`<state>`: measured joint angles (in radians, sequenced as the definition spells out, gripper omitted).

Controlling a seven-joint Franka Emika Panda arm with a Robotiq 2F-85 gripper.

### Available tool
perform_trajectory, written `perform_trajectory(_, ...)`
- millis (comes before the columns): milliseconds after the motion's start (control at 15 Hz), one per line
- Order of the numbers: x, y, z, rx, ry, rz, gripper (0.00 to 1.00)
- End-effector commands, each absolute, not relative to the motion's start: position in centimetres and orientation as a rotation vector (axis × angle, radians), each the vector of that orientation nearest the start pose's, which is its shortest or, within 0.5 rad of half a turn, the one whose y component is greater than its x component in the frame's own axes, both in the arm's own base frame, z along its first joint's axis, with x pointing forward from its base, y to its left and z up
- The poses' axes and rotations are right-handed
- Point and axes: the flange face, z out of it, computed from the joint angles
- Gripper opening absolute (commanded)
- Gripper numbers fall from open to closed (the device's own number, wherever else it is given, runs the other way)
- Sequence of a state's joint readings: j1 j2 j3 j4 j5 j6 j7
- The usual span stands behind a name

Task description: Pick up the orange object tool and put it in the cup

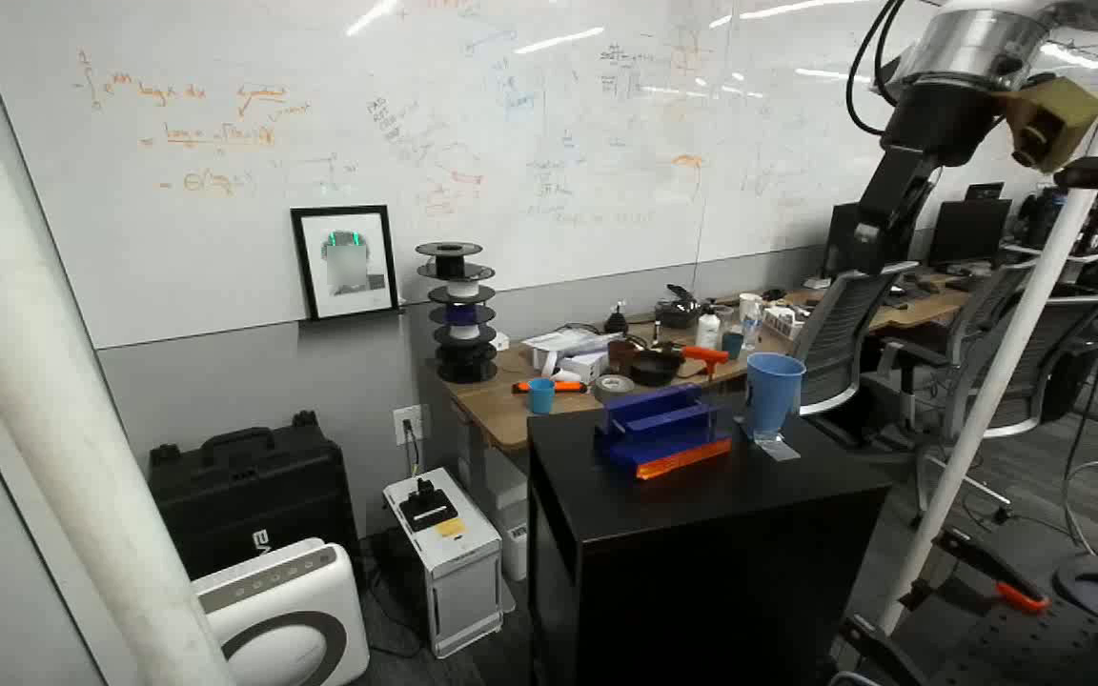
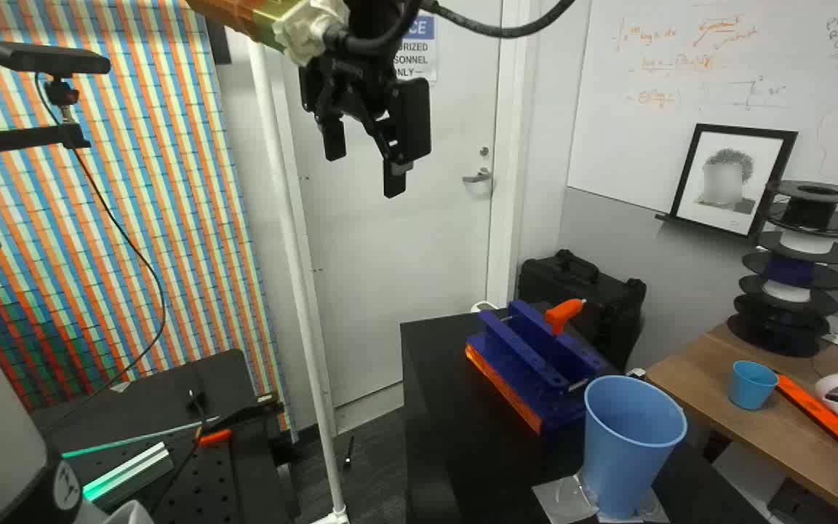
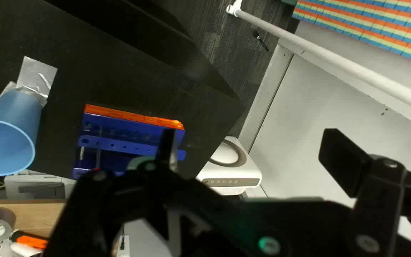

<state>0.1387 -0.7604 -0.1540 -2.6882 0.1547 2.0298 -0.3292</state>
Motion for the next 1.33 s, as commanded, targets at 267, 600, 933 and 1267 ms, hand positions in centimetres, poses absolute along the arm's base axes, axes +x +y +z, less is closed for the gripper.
perform_trajectory(267,33.1,0.3,46.9,-2.875,-0.418,-0.205,1.00)
perform_trajectory(600,34.3,0.4,47.3,-2.867,-0.454,-0.153,1.00)
perform_trajectory(933,40.5,-3.8,47.2,-2.941,-0.349,-0.120,1.00)
perform_trajectory(1267,47.7,-9.4,43.2,-2.992,-0.202,-0.087,1.00)
